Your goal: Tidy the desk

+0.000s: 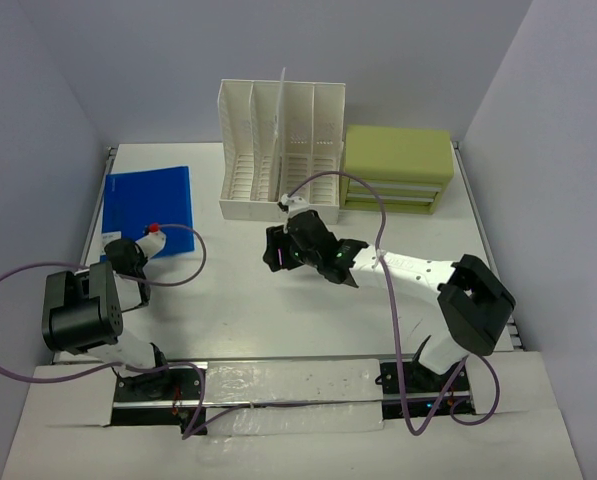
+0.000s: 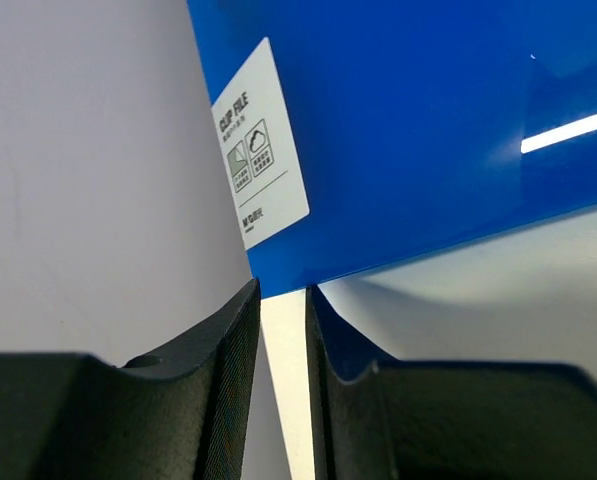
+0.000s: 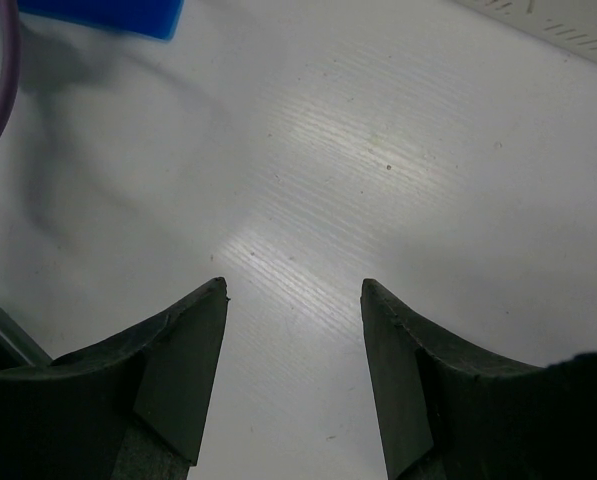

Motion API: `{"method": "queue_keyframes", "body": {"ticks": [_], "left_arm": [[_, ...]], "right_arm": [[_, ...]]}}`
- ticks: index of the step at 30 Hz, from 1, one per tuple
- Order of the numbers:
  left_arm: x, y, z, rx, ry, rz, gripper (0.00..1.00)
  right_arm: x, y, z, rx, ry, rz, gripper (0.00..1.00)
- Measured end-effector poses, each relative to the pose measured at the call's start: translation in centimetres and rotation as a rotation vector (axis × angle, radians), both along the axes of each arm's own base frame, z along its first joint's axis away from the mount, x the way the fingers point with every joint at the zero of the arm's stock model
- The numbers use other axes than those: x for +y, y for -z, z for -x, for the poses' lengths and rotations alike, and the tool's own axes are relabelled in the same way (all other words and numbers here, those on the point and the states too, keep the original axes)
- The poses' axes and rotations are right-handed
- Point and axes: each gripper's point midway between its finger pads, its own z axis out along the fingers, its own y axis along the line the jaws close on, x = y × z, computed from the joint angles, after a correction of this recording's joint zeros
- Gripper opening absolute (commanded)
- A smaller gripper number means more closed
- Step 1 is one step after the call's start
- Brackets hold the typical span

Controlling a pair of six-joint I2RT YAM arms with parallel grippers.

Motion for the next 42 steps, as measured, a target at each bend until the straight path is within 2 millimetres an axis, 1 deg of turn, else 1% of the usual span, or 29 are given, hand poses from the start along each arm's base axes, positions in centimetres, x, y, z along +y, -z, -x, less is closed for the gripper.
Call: {"method": "queue_keyframes", "body": {"ticks": [2,6,9,20,22,24,25,27,32,36,38,40,42], "left_arm": [[0.1,-0.1,-0.2,-0.007,0.0,-0.013,0.32],[0.7,0.8,-0.4,0.01,-0.005,-0.06,0.32],[1.1,1.0,-0.6,0.013,-0.008,-0.095,0.32],[1.7,-1.0,-2.3,-0.103,-0.016,-0.149,0.3],[1.8,-1.5,-2.6,-0.123,-0.015,-0.156,0.24],[1.9,-1.8,-3.0,-0.138,-0.012,-0.159,0.06],[1.9,-2.0,-3.3,-0.145,-0.01,-0.159,0.06],[1.9,-2.1,-3.7,-0.155,-0.008,-0.16,0.0],[2.2,-2.6,-5.0,-0.182,-0.001,-0.178,0.0],[2.3,-2.5,-5.3,-0.186,0.002,-0.188,0.01],[2.3,-2.4,-5.4,-0.182,0.004,-0.193,0.06],[2.3,-2.1,-5.3,-0.172,0.008,-0.2,0.18],[2.2,-1.8,-5.1,-0.158,0.016,-0.206,0.25]], "right_arm": [[0.1,-0.1,-0.1,0.0,0.0,0.001,0.63],[0.1,-0.2,-0.1,0.0,-0.003,0.007,0.63],[0.1,-0.2,-0.1,-0.002,-0.005,0.012,0.63],[-0.1,0.0,-0.1,-0.002,-0.012,0.033,0.63],[-0.1,0.0,-0.1,-0.003,-0.013,0.035,0.63],[-0.1,0.0,-0.1,-0.004,-0.014,0.037,0.63],[-0.1,0.1,-0.1,-0.005,-0.015,0.039,0.63],[-0.1,0.1,-0.2,-0.005,-0.017,0.043,0.63],[-0.2,0.1,-0.2,-0.01,-0.018,0.052,0.63],[-0.3,0.4,-0.3,-0.01,-0.017,0.062,0.63],[-0.3,0.6,-0.3,-0.007,-0.015,0.069,0.63],[-0.4,0.7,-0.4,-0.007,-0.012,0.073,0.63],[-0.5,0.7,-0.4,-0.008,-0.01,0.076,0.63]]}}
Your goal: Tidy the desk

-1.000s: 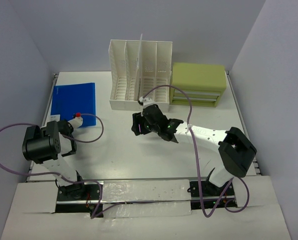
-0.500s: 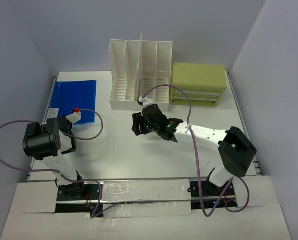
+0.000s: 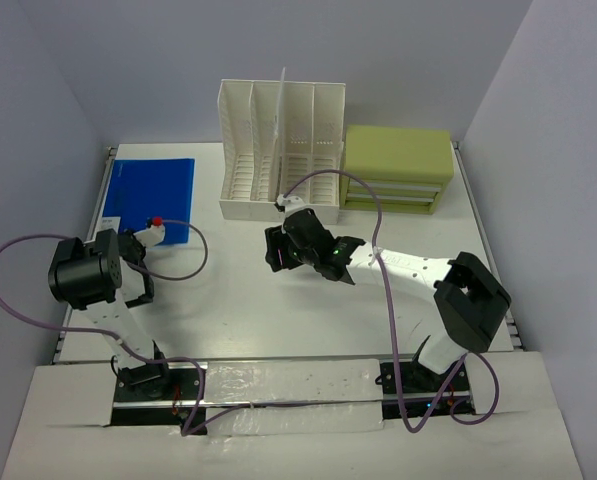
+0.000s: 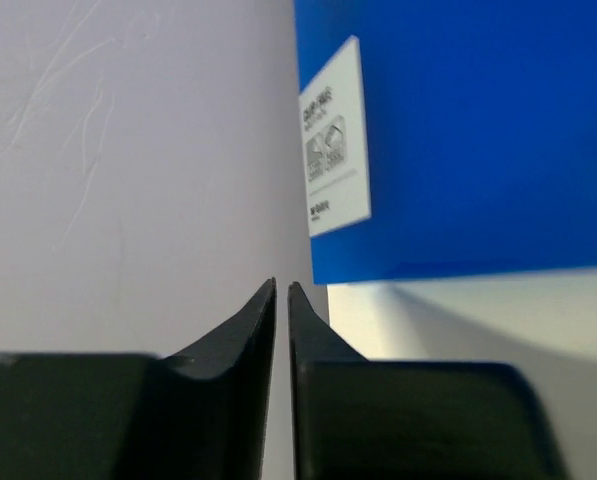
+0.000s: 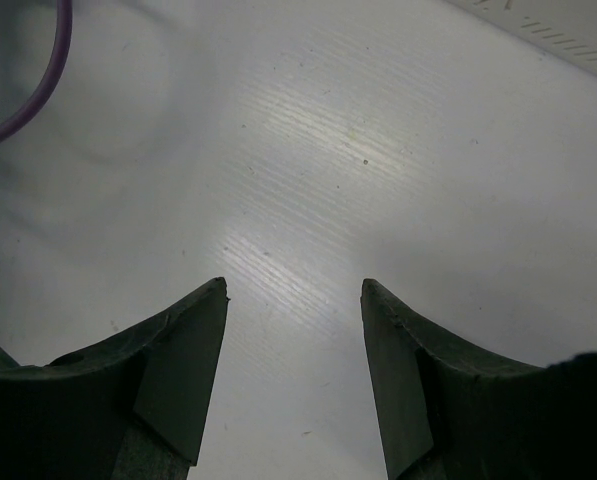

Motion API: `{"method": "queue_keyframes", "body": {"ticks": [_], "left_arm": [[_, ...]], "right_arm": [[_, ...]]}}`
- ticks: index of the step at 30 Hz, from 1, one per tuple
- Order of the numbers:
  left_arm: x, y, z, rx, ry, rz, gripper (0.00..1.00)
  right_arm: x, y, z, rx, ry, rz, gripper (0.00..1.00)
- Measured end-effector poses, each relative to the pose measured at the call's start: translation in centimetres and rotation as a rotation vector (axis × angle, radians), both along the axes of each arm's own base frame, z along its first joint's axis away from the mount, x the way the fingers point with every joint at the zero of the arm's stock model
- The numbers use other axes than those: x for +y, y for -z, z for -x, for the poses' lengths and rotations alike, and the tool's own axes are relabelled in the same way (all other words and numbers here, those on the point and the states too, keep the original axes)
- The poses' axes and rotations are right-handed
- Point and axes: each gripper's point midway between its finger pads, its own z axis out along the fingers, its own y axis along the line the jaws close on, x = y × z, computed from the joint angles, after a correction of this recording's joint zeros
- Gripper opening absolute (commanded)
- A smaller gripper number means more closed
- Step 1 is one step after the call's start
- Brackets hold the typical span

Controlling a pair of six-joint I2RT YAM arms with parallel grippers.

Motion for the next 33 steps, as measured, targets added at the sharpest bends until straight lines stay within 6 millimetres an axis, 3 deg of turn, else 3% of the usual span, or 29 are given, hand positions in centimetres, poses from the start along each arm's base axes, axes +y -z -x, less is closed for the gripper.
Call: {"method": "queue_keyframes", "body": {"ticks": [2,9,18,33], "left_arm": [[-0.1,0.4,0.5,0.023,0.015,-0.008,0.3],[0.5,1.9,1.5,0.08,0.014,-0.015,0.3],[0.9,2.8,0.5,0.095,0.015,-0.024,0.26],[1.3,2.6,-0.2,0.073,0.005,-0.04,0.24]], "right_arm": [[-0.1,0.0,0.0,-0.001,0.002,0.003,0.63],[-0.1,0.1,0.0,0.002,0.002,0.008,0.63],[-0.2,0.2,0.0,0.003,0.002,0.009,0.63],[-0.2,1.2,0.1,0.02,0.001,0.029,0.63]]}}
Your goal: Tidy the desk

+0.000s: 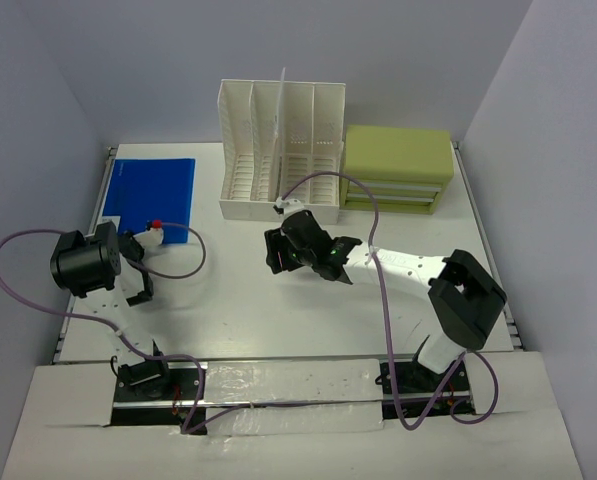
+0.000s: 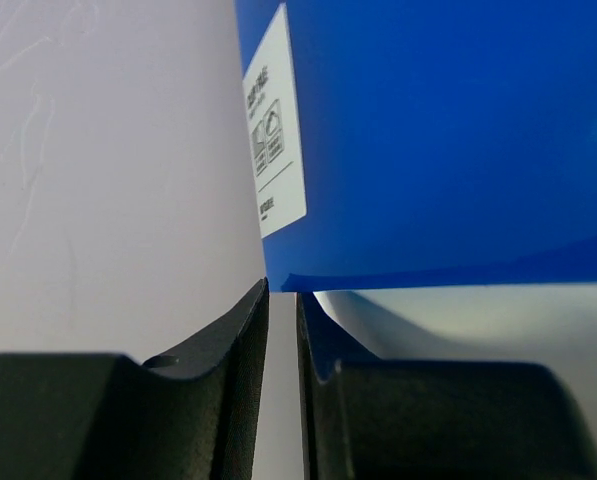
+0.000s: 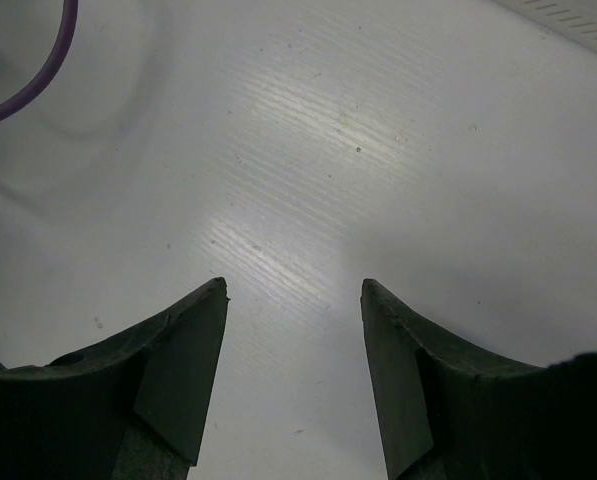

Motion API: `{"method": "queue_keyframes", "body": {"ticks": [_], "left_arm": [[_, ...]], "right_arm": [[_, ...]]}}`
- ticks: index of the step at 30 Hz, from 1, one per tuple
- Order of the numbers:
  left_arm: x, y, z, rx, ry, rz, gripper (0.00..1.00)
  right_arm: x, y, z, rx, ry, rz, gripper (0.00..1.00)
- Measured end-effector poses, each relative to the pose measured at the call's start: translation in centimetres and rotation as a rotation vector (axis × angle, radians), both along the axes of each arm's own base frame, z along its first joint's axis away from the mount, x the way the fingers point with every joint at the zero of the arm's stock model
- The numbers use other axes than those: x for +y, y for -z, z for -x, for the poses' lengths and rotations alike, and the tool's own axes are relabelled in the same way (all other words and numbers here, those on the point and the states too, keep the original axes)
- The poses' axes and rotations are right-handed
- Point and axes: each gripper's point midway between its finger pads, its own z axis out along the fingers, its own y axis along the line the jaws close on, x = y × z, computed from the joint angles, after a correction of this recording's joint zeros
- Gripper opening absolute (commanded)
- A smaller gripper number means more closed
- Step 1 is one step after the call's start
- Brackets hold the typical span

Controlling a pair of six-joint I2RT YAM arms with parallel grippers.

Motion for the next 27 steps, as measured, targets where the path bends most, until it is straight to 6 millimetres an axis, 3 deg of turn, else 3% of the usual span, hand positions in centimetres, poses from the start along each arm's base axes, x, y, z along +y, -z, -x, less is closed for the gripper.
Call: {"method": "queue_keyframes", "body": {"ticks": [12,19,24,27], "left_arm": [[-0.2,-1.4,-2.0,-0.05,0.012,-0.014,0.25],[-0.6,-1.3,-2.2,-0.047,0.02,-0.019,0.34],[-0.7,-0.3,-2.3,-0.011,0.021,-0.035,0.23],[-0.6,0.2,-2.5,0.006,0.018,-0.045,0.24]], "right_arm": [[-0.1,0.1,0.0,0.003,-0.002,0.009,0.63],[-0.1,0.1,0.1,0.004,-0.003,0.011,0.63],[-0.2,0.2,0.1,0.004,-0.006,0.018,0.63],[-0.3,0.3,0.1,0.004,-0.01,0.024,0.63]]}}
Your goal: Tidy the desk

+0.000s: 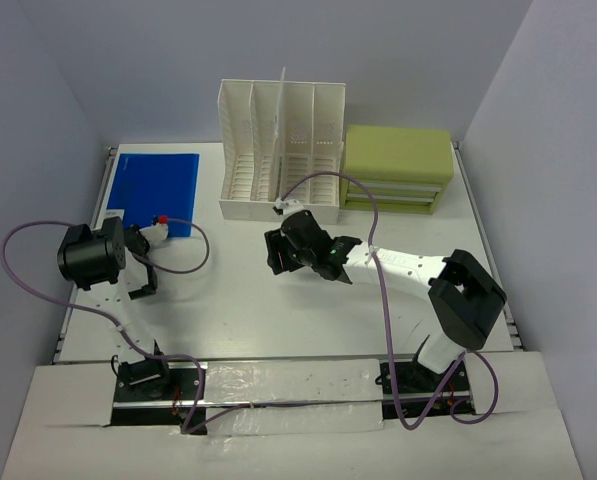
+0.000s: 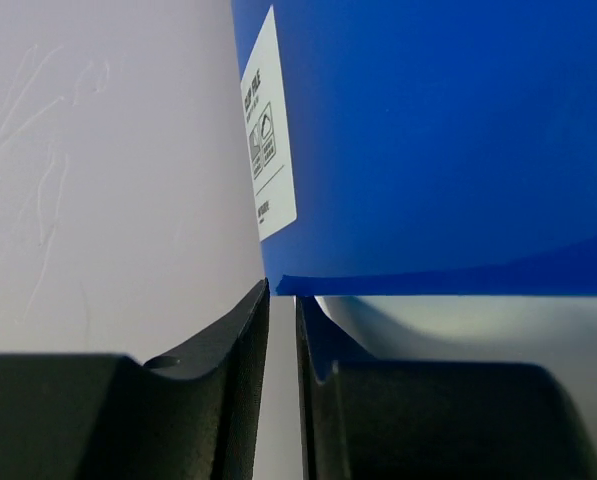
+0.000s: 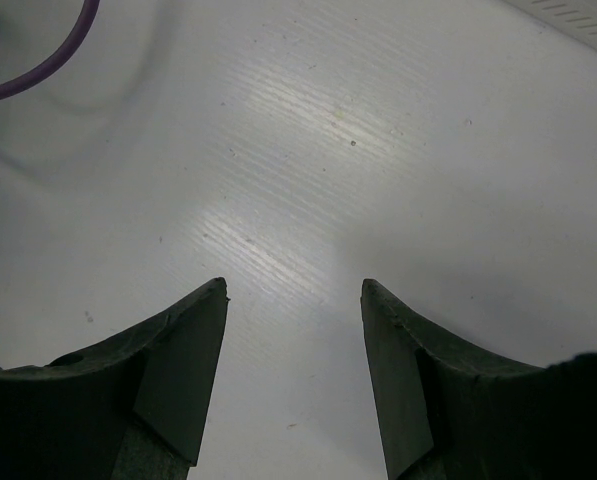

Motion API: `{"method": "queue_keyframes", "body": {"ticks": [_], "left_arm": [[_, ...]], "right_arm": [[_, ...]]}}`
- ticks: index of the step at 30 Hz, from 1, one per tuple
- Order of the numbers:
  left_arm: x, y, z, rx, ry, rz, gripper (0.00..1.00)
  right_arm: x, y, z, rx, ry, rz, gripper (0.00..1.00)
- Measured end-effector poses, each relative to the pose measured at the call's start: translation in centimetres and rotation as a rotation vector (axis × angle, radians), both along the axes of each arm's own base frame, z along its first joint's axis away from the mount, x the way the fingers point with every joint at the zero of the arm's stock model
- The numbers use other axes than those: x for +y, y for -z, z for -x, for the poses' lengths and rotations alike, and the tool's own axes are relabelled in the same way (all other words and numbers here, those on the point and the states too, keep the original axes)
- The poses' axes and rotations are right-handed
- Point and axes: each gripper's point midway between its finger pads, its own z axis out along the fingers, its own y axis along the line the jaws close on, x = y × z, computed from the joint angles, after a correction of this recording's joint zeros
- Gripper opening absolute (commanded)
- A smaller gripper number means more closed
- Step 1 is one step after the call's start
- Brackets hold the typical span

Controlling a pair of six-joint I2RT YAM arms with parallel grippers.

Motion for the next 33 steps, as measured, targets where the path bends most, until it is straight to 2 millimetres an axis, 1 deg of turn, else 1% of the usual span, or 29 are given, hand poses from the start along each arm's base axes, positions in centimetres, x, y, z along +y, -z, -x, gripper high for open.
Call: {"method": "queue_keyframes", "body": {"ticks": [4,6,8,14,15,16,17,20,21,22,23,28,33], "left_arm": [[-0.1,0.0,-0.2,-0.008,0.007,0.007,0.27],[-0.3,-0.1,-0.4,-0.024,0.015,0.028,0.32],[-0.5,-0.3,-0.7,-0.041,0.029,0.044,0.33],[-1.1,-2.4,-2.0,-0.109,0.078,0.062,0.35],[-1.2,-2.5,-2.1,-0.111,0.083,0.06,0.33],[-1.3,-2.5,-2.2,-0.111,0.089,0.06,0.28],[-1.3,-2.5,-2.2,-0.109,0.093,0.059,0.26],[-1.3,-2.4,-2.4,-0.099,0.103,0.043,0.12],[-1.3,-2.3,-2.5,-0.093,0.104,0.039,0.09],[-1.3,-2.1,-2.7,-0.088,0.106,0.033,0.03],[-1.2,-1.9,-3.0,-0.081,0.108,0.027,0.01],[-1.6,-1.0,-3.8,-0.056,0.125,0.012,0.0],[-1.8,-0.9,-4.4,-0.057,0.129,0.003,0.0]], "right_arm": [[0.0,0.0,0.0,-0.003,-0.004,0.005,0.63],[-0.1,0.0,0.0,-0.003,-0.006,0.007,0.63],[0.0,0.1,0.0,-0.003,-0.007,0.01,0.63],[0.1,0.3,-0.1,0.001,-0.007,0.015,0.63],[0.1,0.4,-0.1,0.002,-0.008,0.016,0.63],[0.1,0.4,-0.1,0.004,-0.008,0.017,0.63],[0.2,0.5,-0.2,0.005,-0.009,0.018,0.63],[0.2,0.8,-0.1,0.012,-0.011,0.025,0.63],[0.3,0.9,-0.2,0.012,-0.012,0.027,0.64],[0.3,0.9,-0.2,0.012,-0.013,0.028,0.64],[0.3,0.9,-0.2,0.013,-0.013,0.029,0.64],[0.3,1.0,-0.2,0.012,-0.014,0.032,0.64],[0.3,1.0,-0.2,0.012,-0.014,0.032,0.64]]}}
